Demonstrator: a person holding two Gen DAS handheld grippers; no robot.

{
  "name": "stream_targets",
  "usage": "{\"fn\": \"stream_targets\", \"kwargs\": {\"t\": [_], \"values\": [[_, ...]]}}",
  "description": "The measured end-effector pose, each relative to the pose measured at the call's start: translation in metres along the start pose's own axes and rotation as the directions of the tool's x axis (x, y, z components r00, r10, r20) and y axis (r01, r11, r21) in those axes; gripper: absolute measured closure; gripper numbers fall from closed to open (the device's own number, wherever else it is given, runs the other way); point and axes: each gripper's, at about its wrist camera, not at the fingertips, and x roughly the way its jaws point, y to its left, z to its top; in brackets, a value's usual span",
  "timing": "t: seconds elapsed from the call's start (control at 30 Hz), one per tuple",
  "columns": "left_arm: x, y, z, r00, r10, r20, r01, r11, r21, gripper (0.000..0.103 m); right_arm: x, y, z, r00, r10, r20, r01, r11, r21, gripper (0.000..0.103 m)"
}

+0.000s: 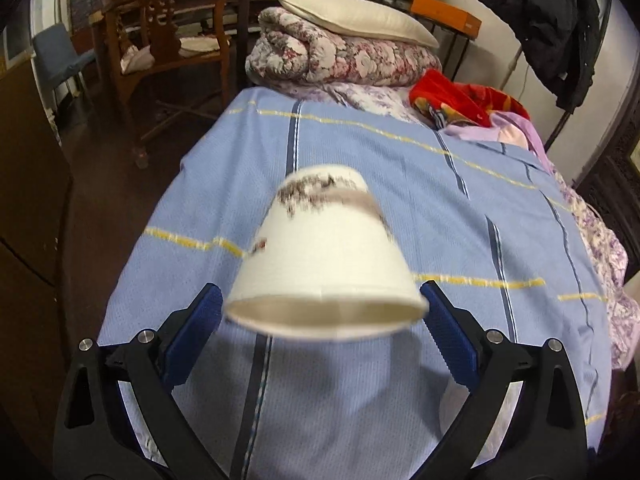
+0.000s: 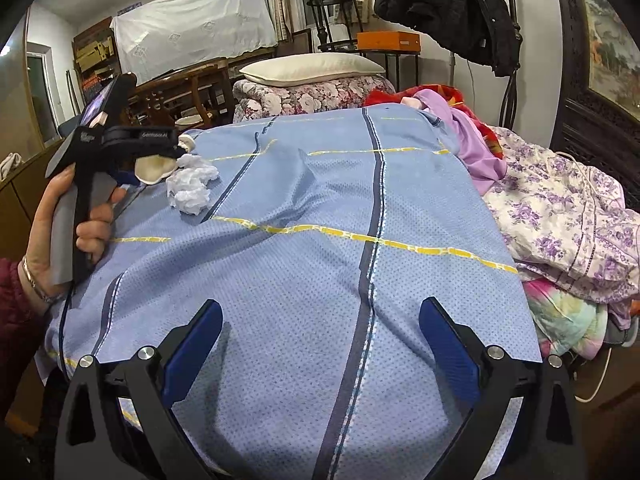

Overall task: Collect trash
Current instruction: 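Grasp the white paper cup with the left tool and lift it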

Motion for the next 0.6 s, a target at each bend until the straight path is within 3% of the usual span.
{"fn": "stream_targets", "kwargs": {"t": [0.1,0.23,0.33,0.6], "values": [[0.009,-0.006,0.006,0.998,0.057,0.009,-0.057,0.998,0.007,0.008,0.001,0.002,0.000,1.000,-0.013,-0.006,0.013,1.000,-0.013,0.005],[0.021,-0.008,0.008,0.994,0.098,-0.043,-0.097,0.995,0.021,0.009,0.003,0.006,0.000,0.999,-0.035,-0.014,0.034,0.999,-0.030,0.005],[0.016,-0.006,0.004,0.996,0.082,-0.017,-0.082,0.996,0.024,0.019,0.003,0.008,0.000,0.999,-0.045,-0.018,0.045,0.998,-0.034,0.005],[-0.013,-0.013,-0.008,0.989,0.082,0.126,-0.090,0.994,0.056,0.022,0.006,0.012,0.001,0.997,-0.070,-0.030,0.069,0.996,-0.052,0.005]]}}
